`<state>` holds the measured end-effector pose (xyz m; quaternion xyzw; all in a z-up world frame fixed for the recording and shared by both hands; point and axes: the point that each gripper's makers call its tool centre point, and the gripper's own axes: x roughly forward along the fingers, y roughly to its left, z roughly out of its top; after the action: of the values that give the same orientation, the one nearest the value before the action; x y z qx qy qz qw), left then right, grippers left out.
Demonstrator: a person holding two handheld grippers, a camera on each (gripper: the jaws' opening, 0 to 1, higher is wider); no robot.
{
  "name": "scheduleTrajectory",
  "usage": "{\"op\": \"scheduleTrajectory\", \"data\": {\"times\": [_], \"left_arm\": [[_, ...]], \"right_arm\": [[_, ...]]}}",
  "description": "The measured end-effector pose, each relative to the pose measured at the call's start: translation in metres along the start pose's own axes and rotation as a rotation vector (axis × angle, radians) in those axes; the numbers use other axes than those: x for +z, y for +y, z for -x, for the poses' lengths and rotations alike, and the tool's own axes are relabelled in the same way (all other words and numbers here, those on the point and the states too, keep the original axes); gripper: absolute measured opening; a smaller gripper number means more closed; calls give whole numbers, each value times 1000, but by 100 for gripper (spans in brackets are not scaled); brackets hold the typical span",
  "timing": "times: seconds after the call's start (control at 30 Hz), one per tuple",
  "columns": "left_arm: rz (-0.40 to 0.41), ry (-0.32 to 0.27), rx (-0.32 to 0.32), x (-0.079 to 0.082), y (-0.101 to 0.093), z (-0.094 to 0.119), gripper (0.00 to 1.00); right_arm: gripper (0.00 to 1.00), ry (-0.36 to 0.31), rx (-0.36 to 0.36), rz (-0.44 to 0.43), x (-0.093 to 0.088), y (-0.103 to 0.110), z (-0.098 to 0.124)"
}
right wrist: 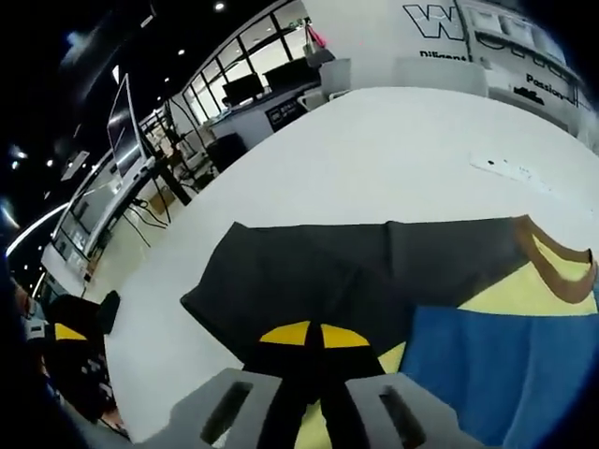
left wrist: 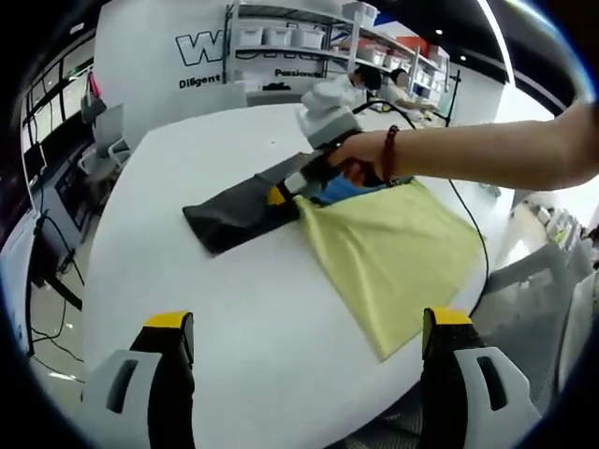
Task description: Fold the garment on the visible template until the final outline fits inside the template.
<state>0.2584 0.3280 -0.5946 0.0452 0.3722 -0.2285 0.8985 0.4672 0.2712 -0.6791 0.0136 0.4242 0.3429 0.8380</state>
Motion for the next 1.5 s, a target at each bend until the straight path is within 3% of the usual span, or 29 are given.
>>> {"op": "scheduleTrajectory", "data": {"times": [0.37, 0.77, 1.5], "left_arm": [[-5, -7, 3, 5, -1, -1, 99], [-25, -8, -28, 11, -12, -2, 99], [-44, 7, -38, 12, -22, -7, 99]], "right_arm": [[0, -74, 51, 23, 27, 3, 27], [0, -96, 17, 19, 41, -25, 65], [0, -82, -131, 19, 25, -99, 131]]}}
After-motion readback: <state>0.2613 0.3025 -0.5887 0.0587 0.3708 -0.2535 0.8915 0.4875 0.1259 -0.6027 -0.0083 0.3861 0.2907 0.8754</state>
